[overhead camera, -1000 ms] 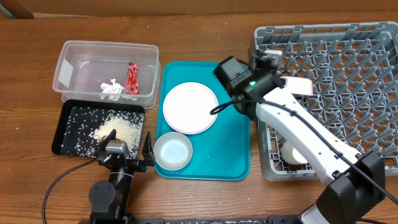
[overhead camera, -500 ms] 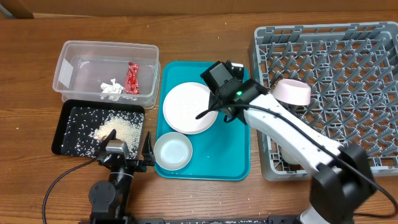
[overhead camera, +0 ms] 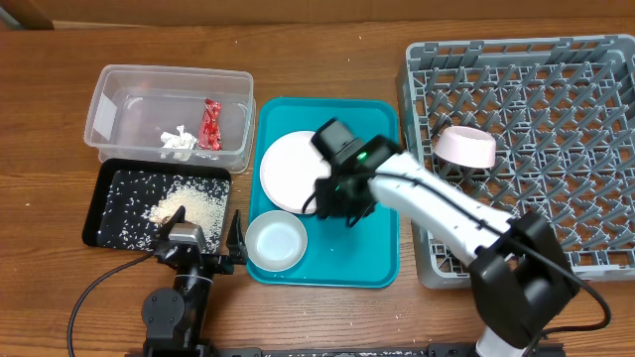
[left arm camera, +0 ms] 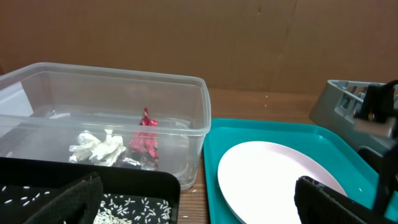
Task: Sort waste into correct bins and load items into the dishwasher
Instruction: 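Reach the right gripper to the white bowl at the tray front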
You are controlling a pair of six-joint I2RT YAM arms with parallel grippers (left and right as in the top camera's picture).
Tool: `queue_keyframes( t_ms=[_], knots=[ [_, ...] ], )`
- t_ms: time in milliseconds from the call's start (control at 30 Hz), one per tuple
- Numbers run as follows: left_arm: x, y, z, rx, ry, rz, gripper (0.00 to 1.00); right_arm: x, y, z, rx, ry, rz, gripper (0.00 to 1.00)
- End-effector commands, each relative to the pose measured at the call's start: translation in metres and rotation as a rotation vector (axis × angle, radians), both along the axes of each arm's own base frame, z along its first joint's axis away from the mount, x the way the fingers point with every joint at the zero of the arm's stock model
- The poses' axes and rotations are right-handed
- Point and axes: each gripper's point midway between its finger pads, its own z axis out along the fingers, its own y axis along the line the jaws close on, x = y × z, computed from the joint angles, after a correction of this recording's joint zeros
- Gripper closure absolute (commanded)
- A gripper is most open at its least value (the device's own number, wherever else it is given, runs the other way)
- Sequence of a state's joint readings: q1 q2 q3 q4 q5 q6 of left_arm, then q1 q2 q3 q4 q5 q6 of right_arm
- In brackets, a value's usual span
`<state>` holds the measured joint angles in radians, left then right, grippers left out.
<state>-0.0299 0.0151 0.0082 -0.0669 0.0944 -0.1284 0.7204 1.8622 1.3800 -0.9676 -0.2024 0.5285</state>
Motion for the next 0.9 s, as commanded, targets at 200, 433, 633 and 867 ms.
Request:
queue_keyframes(
  t_ms=[200, 433, 633, 867],
  knots=[
    [0.000, 0.002, 0.000, -0.010, -0.001, 0.007, 0.00, -0.024, 0.025, -0.019, -0.144, -0.161, -0.051, 0.55],
    [0.000, 0.002, 0.000, -0.010, -0.001, 0.007, 0.00, -0.022, 0.026, -0.023, -0.142, -0.157, -0.061, 0.85],
    [0.000, 0.002, 0.000, -0.010, -0.001, 0.007, 0.00, -0.030, 0.032, -0.031, -0.125, -0.104, -0.061, 0.76],
    [0.000, 0.002, 0.000, -0.010, -0.001, 0.007, 0.00, -0.027, 0.023, -0.023, -0.156, -0.121, -0.073, 0.96]
  ],
)
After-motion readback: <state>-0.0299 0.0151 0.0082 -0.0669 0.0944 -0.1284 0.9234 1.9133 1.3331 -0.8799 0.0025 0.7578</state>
